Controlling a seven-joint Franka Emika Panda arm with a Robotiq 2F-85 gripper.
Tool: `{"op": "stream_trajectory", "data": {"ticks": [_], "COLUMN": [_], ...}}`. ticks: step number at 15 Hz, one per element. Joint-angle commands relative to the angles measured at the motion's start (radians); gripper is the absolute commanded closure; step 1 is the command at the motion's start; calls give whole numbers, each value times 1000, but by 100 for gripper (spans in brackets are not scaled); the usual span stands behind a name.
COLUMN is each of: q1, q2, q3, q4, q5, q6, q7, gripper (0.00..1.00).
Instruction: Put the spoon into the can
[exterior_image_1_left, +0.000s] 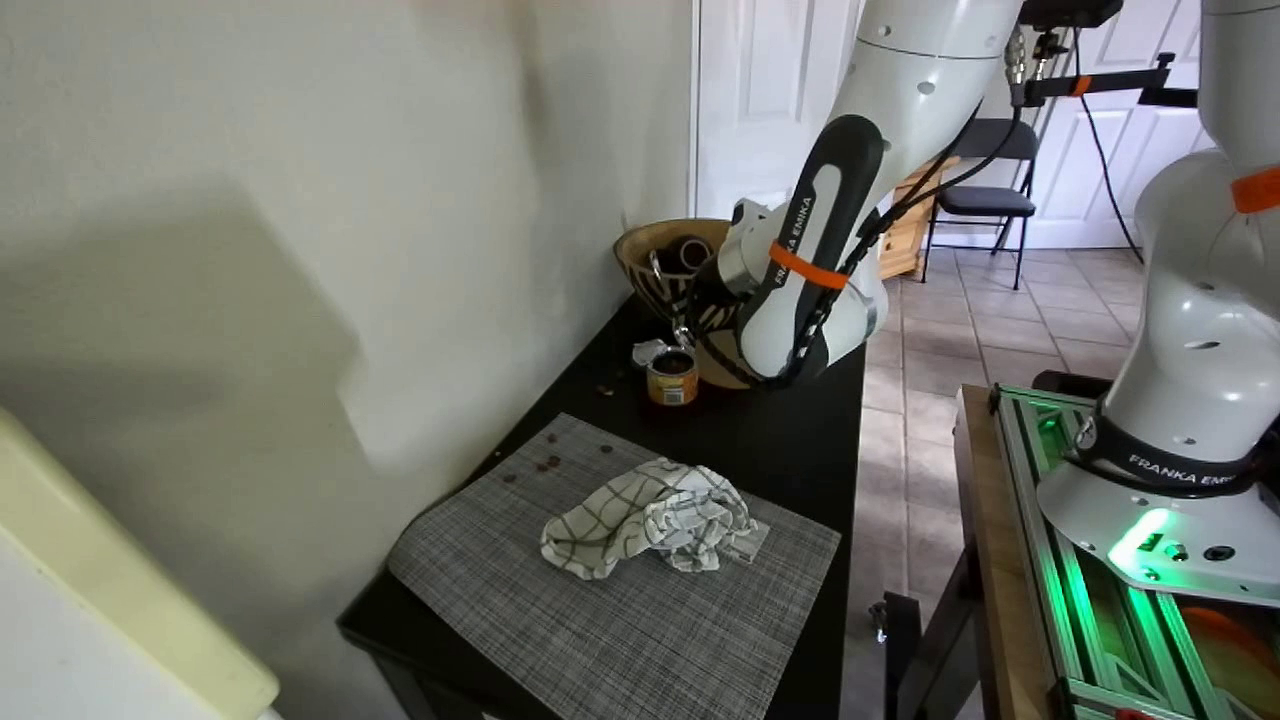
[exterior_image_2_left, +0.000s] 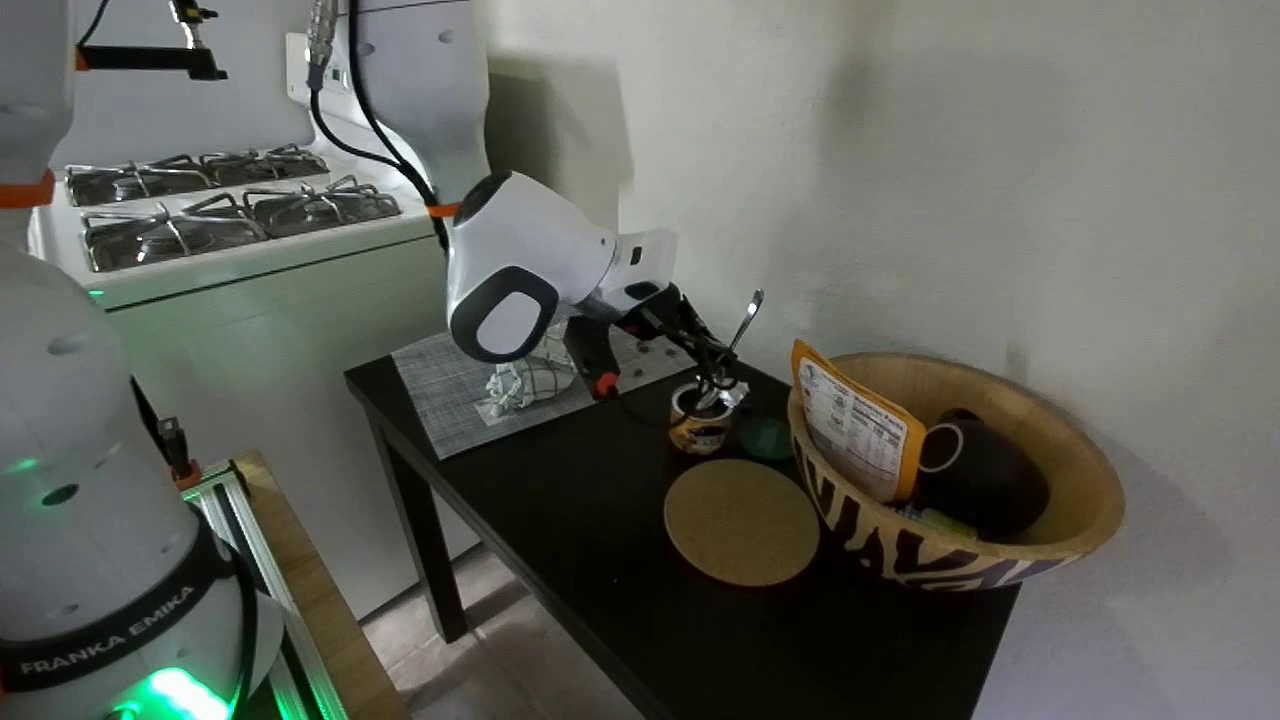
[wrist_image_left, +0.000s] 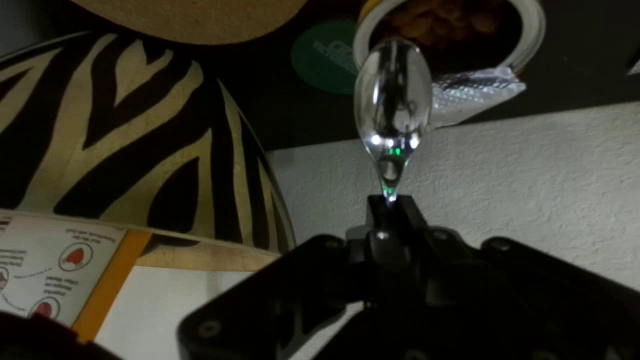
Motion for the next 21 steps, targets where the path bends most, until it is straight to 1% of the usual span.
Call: {"op": "stream_trajectory", "data": {"ticks": [1,5,6,7,10,11,14,17,21], "q1": [-47,-56,-67,-76,-77,-65,-52,-40,-25], "q2": [91,125,103,93,100,110,134,152,204], "q3": [39,52,65,62,74,74,96,120,144], "q4": [69,116,101,94,96,101,116,129,175], "q5": [40,46,19,14,11,52,137,202,297], "q6": [59,66,15,36,35,56,91,130,227], "q7": [-24,-37,-38,-31,-31,-23,4,-4,-27], "gripper": [98,98,98,93,93,98,98,98,98]}}
